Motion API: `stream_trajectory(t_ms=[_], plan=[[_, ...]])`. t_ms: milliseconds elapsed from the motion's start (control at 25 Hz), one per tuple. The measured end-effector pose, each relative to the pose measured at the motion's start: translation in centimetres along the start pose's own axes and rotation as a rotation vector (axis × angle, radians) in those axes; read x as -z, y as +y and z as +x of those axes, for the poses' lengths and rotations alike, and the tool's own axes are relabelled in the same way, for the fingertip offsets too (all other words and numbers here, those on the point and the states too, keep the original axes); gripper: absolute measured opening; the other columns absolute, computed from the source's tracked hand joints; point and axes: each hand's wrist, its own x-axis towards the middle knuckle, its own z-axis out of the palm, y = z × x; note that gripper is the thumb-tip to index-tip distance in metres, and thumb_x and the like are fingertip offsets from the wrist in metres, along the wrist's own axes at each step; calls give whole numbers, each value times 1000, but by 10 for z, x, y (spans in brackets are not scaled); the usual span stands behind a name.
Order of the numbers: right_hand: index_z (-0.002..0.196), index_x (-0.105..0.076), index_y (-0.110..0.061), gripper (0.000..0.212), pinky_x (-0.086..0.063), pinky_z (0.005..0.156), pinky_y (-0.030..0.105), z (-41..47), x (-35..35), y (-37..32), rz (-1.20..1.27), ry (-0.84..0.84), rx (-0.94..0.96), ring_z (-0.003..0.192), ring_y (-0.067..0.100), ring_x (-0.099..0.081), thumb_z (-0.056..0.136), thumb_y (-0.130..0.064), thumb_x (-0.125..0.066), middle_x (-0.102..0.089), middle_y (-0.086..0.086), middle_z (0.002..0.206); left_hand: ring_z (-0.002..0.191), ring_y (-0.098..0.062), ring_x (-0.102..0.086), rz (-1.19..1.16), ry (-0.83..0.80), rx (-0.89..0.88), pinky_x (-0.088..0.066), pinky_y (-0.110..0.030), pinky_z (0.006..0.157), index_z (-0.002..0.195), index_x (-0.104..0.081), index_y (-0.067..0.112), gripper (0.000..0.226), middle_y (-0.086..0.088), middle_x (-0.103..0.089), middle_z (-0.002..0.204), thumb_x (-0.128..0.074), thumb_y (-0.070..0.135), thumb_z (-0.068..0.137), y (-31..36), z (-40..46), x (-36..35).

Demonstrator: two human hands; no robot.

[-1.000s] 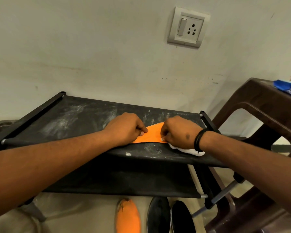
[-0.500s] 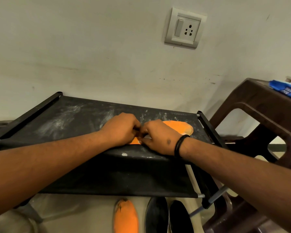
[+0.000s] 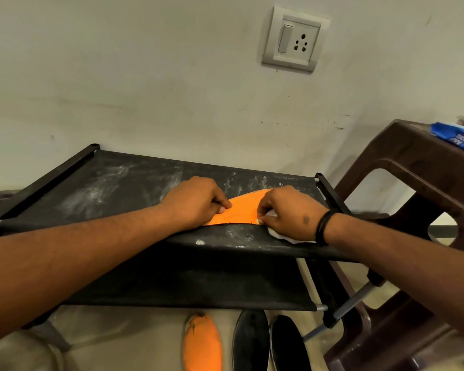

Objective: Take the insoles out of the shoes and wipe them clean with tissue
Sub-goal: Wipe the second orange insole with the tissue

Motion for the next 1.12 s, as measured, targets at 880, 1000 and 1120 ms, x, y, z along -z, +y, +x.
stream_trajectory(t_ms=[880,1000,1120], plan=[[105,-71,-21,18,-54,88,39,14,-5,12,-16,82,-75,102,20,-64,94,-30,-60,-70,0,111,94,-4,-49,93,-51,-159,-44,-26,80,128,-68,35,30,11,-53,108,-59,32,100,6,-2,-1],[105,-71,-19,19,-55,87,40,26,-4,16,-19,138,-217,99,24,-65,95,-28,-57,-70,5,110,92,-3,-48,93,-52,-173,-37,-17,72,129,-67,34,30,12,-51,105,-59,32,100,5,-1,-3],[103,-71,-14,21,-56,84,40,27,-14,-5,-24,130,-183,97,27,-65,94,-23,-54,-70,9,108,91,-4,-49,103,-66,-175,-38,-21,72,128,-68,34,29,12,-49,102,-59,33,100,4,-2,-2]])
